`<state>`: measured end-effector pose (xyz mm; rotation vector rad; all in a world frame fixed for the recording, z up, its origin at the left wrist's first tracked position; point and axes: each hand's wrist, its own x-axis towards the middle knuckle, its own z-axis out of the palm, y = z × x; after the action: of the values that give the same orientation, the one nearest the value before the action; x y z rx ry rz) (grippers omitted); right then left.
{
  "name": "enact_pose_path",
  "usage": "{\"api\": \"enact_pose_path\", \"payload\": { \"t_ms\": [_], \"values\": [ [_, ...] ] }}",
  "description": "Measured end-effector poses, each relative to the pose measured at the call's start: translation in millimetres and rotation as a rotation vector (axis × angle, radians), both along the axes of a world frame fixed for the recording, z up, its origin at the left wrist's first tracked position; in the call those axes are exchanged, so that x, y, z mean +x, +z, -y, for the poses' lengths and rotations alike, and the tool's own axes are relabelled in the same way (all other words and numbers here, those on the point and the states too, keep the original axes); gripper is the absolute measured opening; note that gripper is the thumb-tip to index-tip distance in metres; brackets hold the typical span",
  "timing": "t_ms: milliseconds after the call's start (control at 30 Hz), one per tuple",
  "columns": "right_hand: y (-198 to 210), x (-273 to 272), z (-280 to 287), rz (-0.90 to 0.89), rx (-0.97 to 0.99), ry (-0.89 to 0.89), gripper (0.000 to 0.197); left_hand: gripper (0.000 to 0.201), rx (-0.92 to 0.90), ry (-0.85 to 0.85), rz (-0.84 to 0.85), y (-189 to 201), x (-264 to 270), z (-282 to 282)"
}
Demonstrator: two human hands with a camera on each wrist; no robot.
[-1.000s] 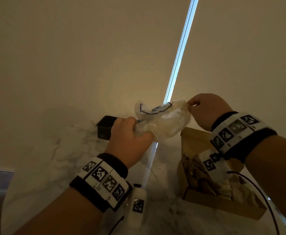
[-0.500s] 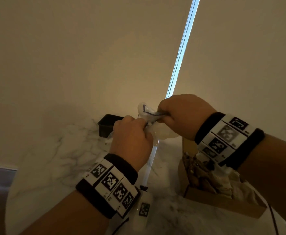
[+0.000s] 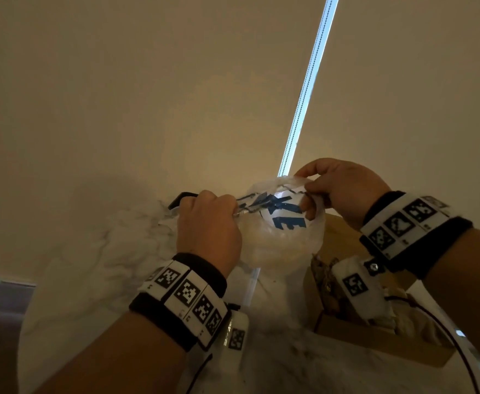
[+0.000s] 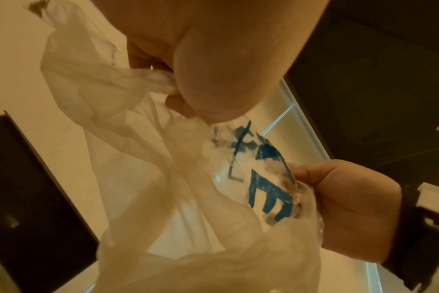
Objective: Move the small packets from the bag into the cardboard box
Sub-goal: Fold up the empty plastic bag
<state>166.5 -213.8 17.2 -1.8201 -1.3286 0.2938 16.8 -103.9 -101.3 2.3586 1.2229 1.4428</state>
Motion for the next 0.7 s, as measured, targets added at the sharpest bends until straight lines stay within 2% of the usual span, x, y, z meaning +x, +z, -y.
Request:
{"api": "enact_pose_path", "payload": {
  "t_ms": [67,133,167,200,267,300,367,433,500,567,633,700],
  "values": [
    [2.6,-1.2,1.8,-0.070,-0.084,0.032,0.030,0.021,-0.021,-0.009,0.019,0.1,-0.8,-2.0],
    [7.5,0.0,3.1,0.180,-0.166,0.035,0.037,0.026,-0.007,-0.032,0.056,0.3,-1.2,-3.2],
    [11.7,0.1,2.7,0.359,-0.156,0.031,0.044,0.028,0.020,-0.045,0.077,0.7,-1.6,-3.5],
    [17.3,0.9,2.2,0.461,-0.110,0.051,0.053,0.030,0.054,-0.058,0.095,1.3,-2.1,-3.3],
    [28.9,-1.0,2.2,0.487,-0.036,0.109,0.067,0.029,0.144,-0.080,0.125,3.1,-1.7,-3.0],
    [32.5,-5.2,1.9,0.584,-0.075,0.135,0.074,0.027,0.196,-0.092,0.134,3.5,-0.6,-2.3],
    [36.5,-12.9,-5.2,0.914,-0.263,0.185,0.079,0.026,0.292,-0.115,0.134,5.8,0.3,2.6],
    [38.4,-17.6,-10.3,1.194,-0.414,0.195,0.063,0.025,0.343,-0.112,0.125,8.3,0.9,7.1],
    [43.2,-16.3,-10.5,1.317,-0.462,0.194,0.031,0.027,0.327,-0.096,0.113,7.9,-0.8,3.5],
    [51.2,-12.4,-3.2,1.377,-0.430,0.193,0.004,0.031,0.252,-0.071,0.091,5.0,-5.2,-7.9],
    [58.7,-1.7,7.3,1.359,-0.377,0.224,0.014,0.032,0.163,-0.048,0.075,5.5,-9.4,-14.8],
    [60.9,6.5,16.7,1.159,-0.266,0.219,0.019,0.033,0.127,-0.072,0.106,8.7,-9.8,-11.6]
  ]
}}
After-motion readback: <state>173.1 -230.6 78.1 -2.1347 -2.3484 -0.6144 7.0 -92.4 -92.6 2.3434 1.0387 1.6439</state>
